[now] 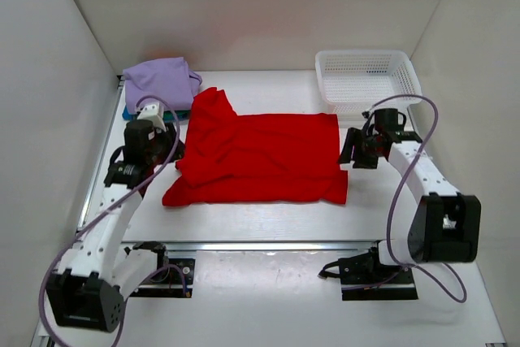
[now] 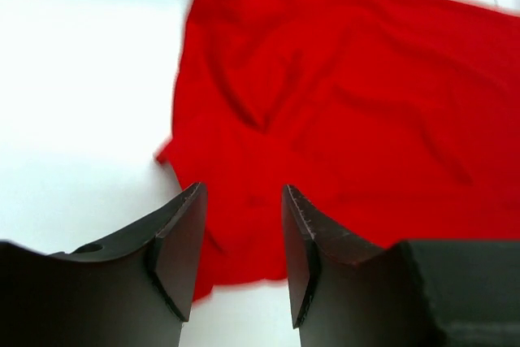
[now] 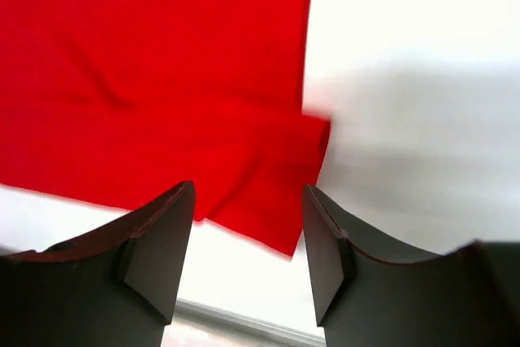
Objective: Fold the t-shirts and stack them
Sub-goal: Fold the flattened tshirt in 1/3 of the way
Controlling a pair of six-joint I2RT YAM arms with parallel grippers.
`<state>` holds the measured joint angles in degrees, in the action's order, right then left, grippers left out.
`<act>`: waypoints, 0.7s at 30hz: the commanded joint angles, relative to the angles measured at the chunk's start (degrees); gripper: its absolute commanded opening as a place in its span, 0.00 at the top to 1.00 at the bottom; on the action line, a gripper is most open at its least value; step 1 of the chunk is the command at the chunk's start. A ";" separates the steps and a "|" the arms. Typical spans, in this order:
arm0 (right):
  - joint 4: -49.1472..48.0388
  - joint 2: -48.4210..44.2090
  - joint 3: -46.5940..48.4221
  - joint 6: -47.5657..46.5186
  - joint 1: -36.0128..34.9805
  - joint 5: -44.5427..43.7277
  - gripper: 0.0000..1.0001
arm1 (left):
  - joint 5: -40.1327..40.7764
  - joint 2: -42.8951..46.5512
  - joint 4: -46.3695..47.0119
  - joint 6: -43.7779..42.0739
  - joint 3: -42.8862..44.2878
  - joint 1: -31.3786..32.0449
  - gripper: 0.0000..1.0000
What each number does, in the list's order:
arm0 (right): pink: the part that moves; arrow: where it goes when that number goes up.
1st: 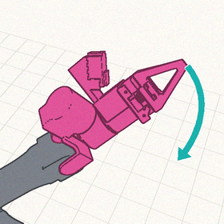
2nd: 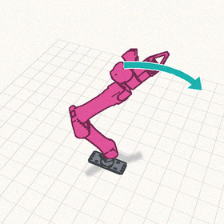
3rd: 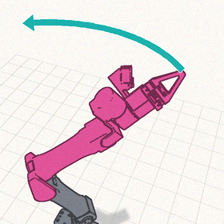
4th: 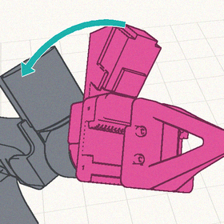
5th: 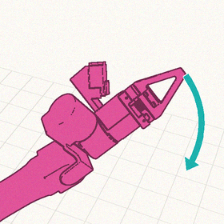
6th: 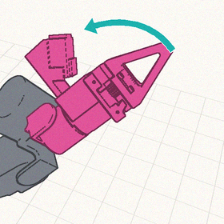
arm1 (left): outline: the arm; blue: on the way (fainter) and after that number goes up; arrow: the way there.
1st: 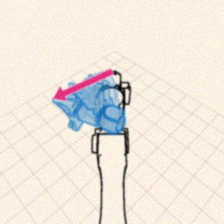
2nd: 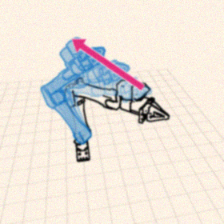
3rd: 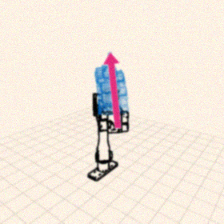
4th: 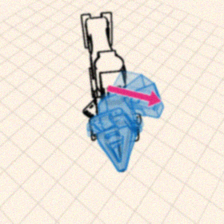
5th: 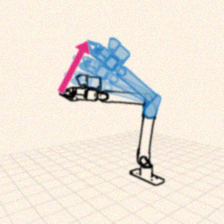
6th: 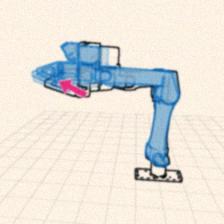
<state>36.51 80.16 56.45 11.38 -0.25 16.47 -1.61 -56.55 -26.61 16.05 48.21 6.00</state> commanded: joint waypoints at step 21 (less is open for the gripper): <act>-13.39 -16.10 -26.38 21.23 -2.83 6.64 0.44 | 11.72 3.12 -10.66 9.35 -13.40 3.14 0.58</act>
<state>26.72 62.89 30.98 31.99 -3.64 21.93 8.51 -52.97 -38.74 25.54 34.94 9.69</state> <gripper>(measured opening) 0.558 0.420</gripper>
